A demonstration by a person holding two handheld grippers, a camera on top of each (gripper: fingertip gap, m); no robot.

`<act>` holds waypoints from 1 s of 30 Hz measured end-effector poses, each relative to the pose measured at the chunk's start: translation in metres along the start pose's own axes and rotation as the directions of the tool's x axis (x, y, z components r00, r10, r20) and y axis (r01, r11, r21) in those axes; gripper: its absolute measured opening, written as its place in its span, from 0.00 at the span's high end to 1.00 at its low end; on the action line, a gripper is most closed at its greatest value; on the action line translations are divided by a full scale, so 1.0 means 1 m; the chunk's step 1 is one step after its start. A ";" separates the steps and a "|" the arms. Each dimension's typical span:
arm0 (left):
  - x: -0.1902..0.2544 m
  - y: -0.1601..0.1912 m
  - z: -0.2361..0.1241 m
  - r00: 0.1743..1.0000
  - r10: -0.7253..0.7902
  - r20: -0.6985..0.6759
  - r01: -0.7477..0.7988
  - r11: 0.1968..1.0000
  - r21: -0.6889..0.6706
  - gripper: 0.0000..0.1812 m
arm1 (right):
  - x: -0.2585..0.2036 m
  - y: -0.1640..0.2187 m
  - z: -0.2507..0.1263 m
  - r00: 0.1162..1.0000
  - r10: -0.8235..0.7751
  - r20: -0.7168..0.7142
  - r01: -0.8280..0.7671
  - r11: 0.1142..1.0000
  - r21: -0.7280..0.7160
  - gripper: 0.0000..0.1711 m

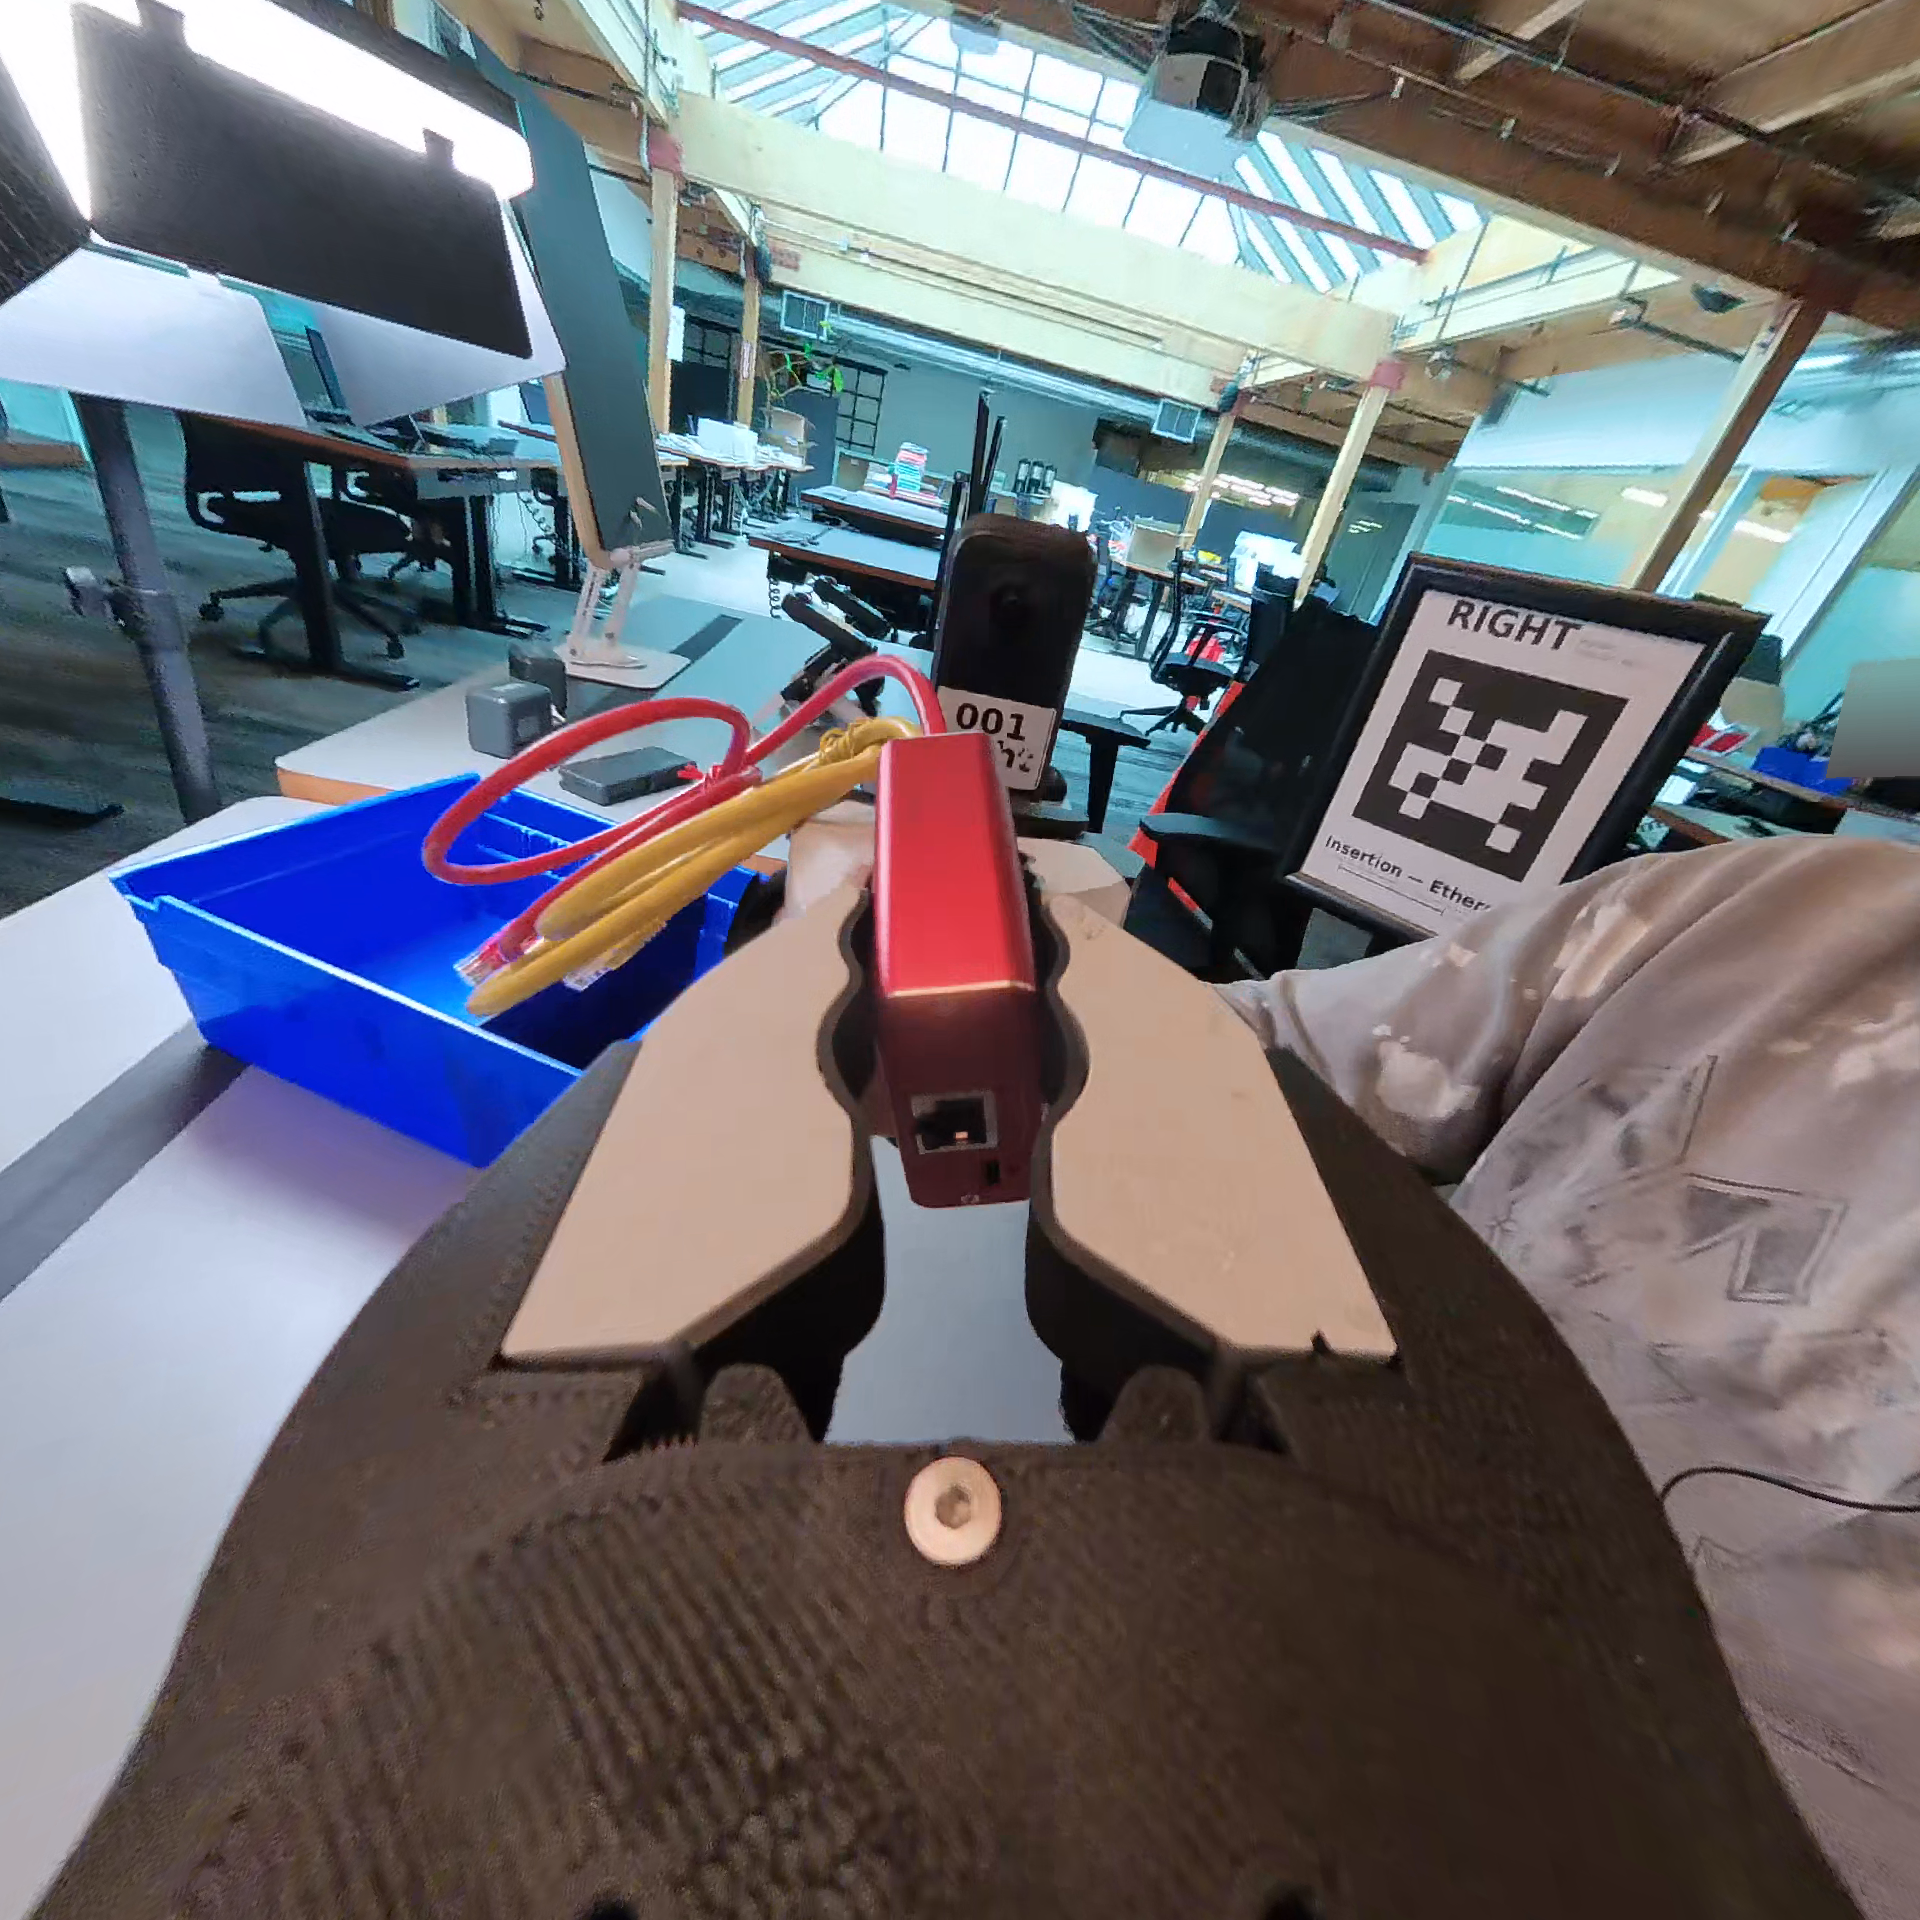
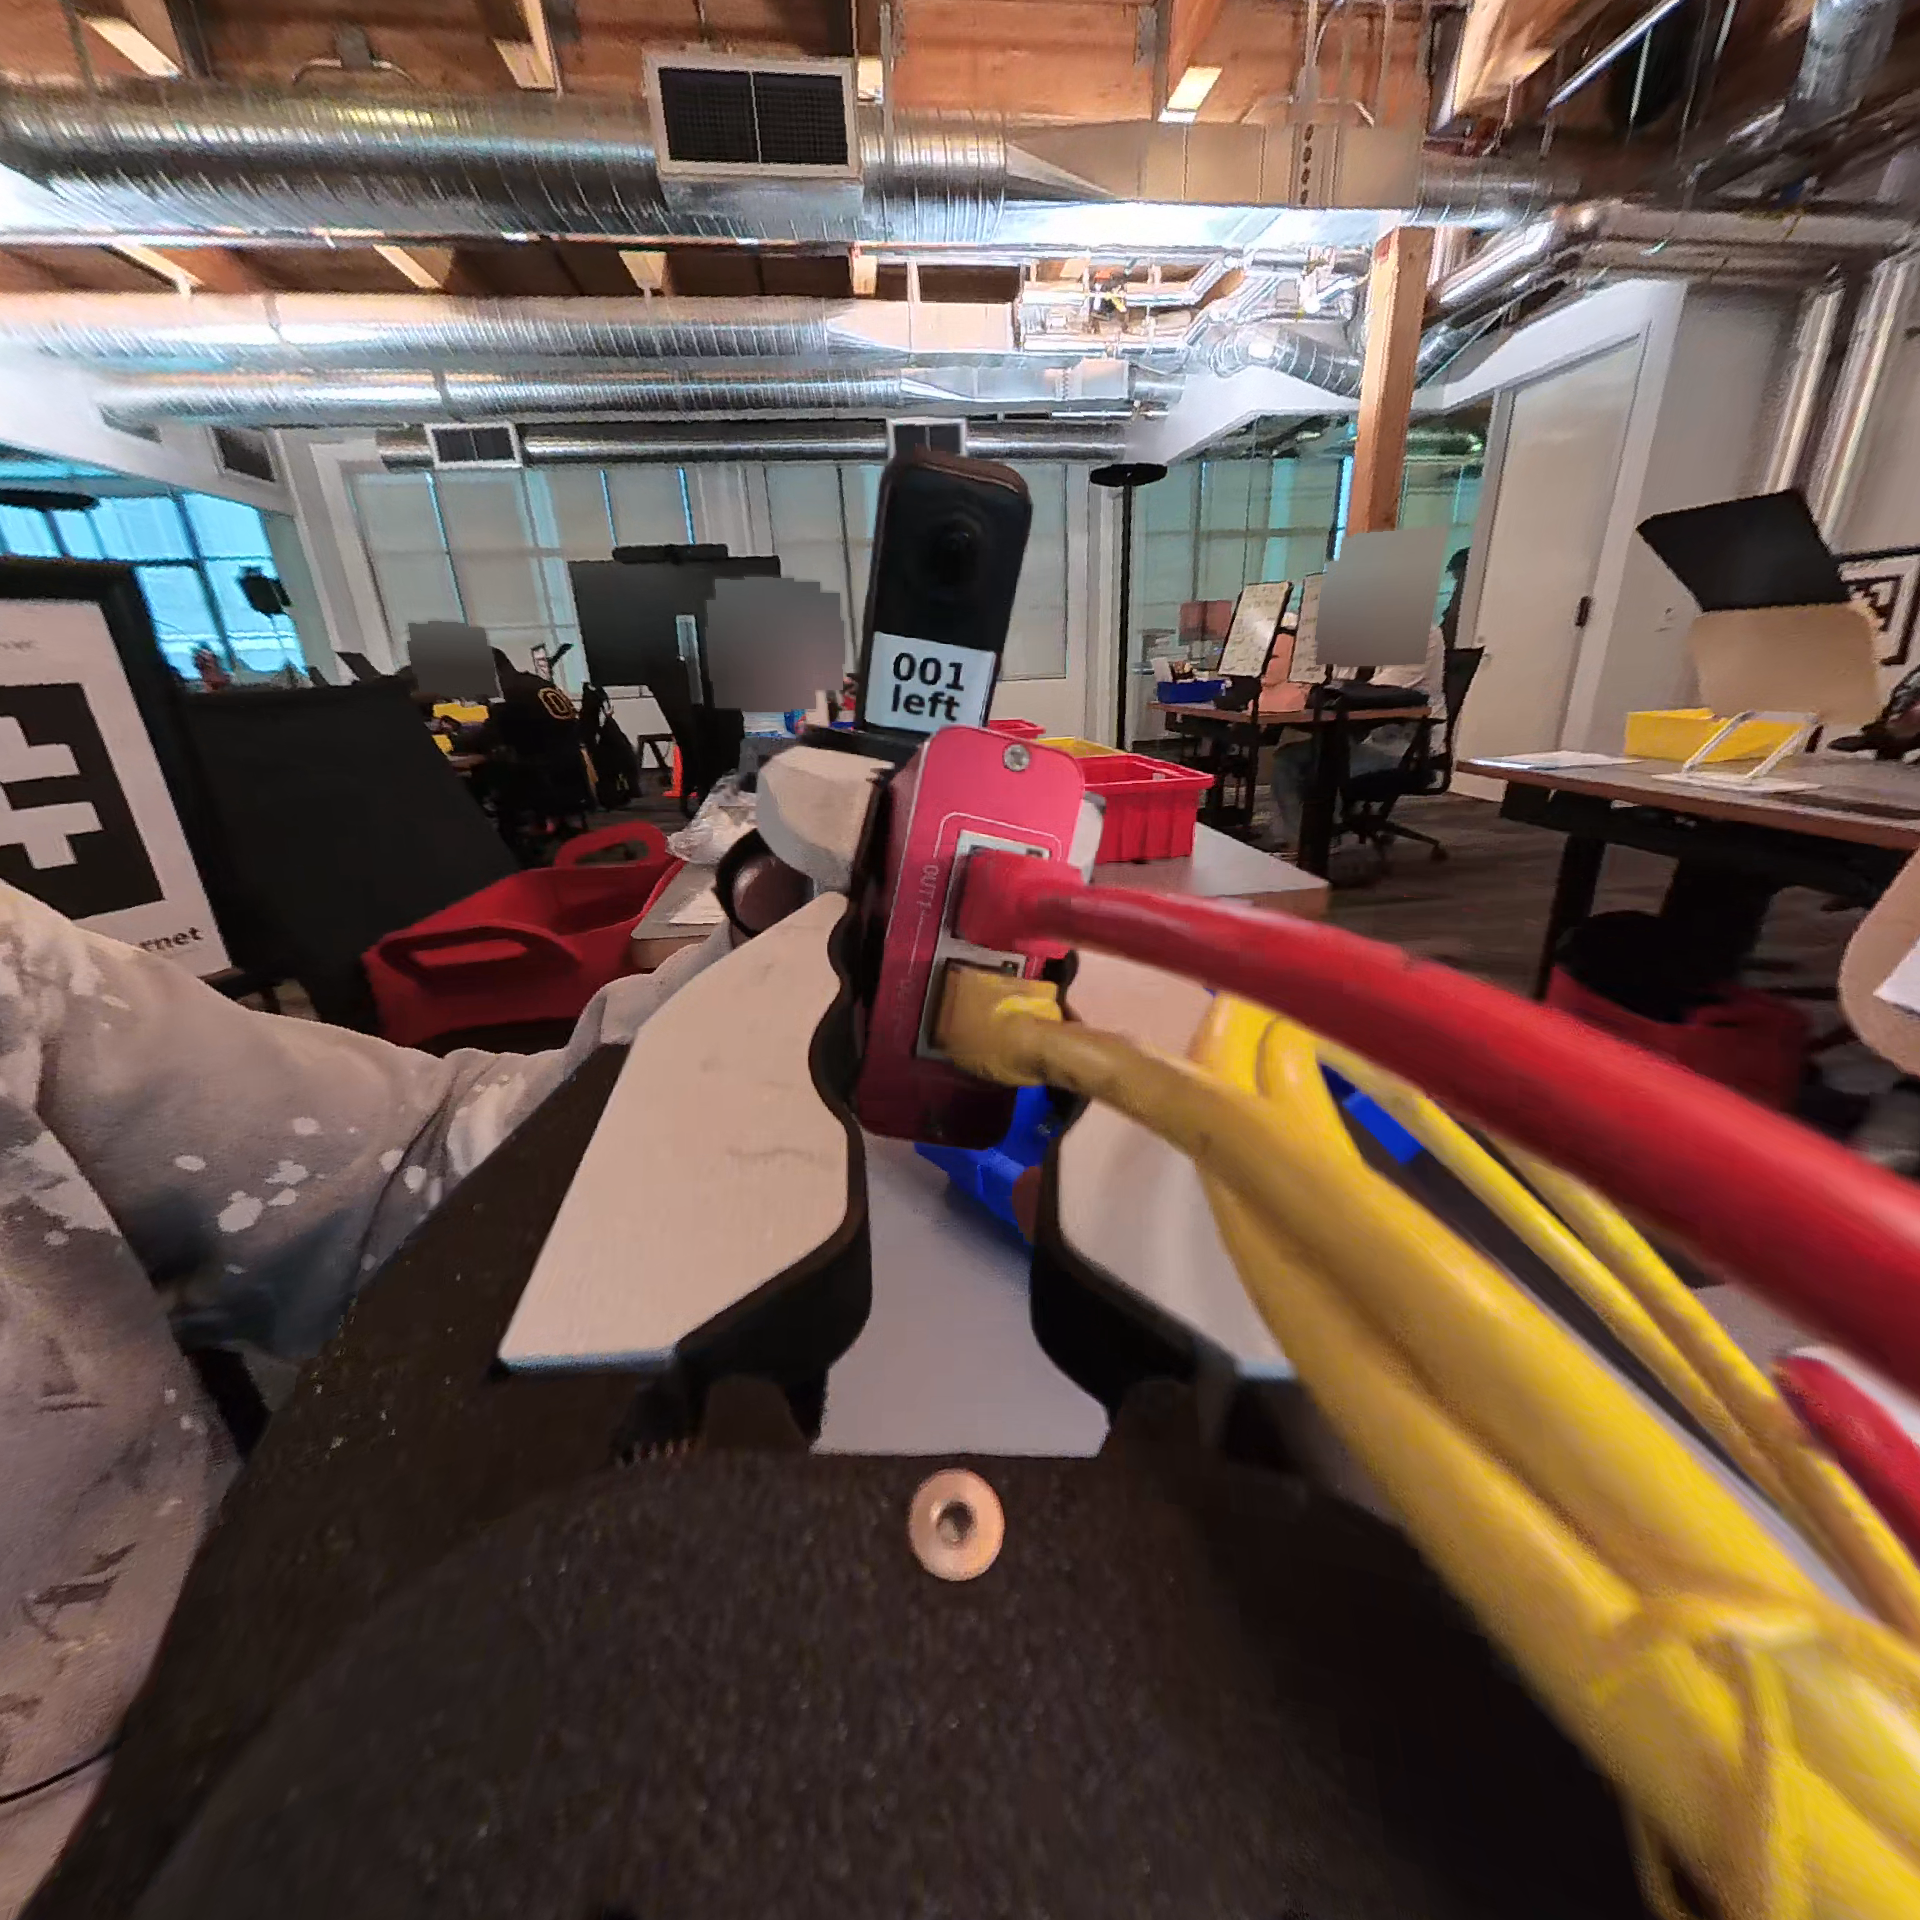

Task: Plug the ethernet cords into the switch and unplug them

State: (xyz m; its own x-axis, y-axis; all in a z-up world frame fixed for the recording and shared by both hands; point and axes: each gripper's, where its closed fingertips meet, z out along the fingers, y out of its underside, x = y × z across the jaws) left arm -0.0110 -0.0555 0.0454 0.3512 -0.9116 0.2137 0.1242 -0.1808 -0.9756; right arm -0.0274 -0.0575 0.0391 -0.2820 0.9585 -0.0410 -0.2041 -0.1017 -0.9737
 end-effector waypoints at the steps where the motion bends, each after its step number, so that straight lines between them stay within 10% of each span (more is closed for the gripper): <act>1: 0.000 0.000 0.000 1.000 0.006 -0.001 -0.006 1.000 0.003 0.84 | -0.001 0.000 0.000 1.000 0.013 0.011 -0.013 1.000 0.003 0.82; 13: 0.006 -0.019 -0.011 0.973 0.203 0.113 -0.206 0.979 0.013 0.79 | 0.001 -0.015 -0.011 0.999 0.026 0.039 -0.029 0.996 0.086 0.84; 20: -0.011 -0.055 -0.082 0.912 0.258 0.318 -0.292 0.954 0.065 0.80 | 0.015 -0.056 -0.046 0.997 -0.047 -0.060 0.056 0.984 0.170 0.84; 30: -0.134 0.015 -0.202 0.607 0.438 0.663 -0.116 0.874 -0.471 0.86 | 0.034 -0.082 -0.081 0.987 -0.061 -0.145 0.092 0.972 0.218 0.84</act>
State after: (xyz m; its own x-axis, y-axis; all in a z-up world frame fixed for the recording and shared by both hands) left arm -0.2433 -0.0106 -0.0084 0.8830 -0.3878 -0.2645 -0.3695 -0.2267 -0.9012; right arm 0.0558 0.0046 0.0996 -0.1298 0.9915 -0.0136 -0.4286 -0.0684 -0.9009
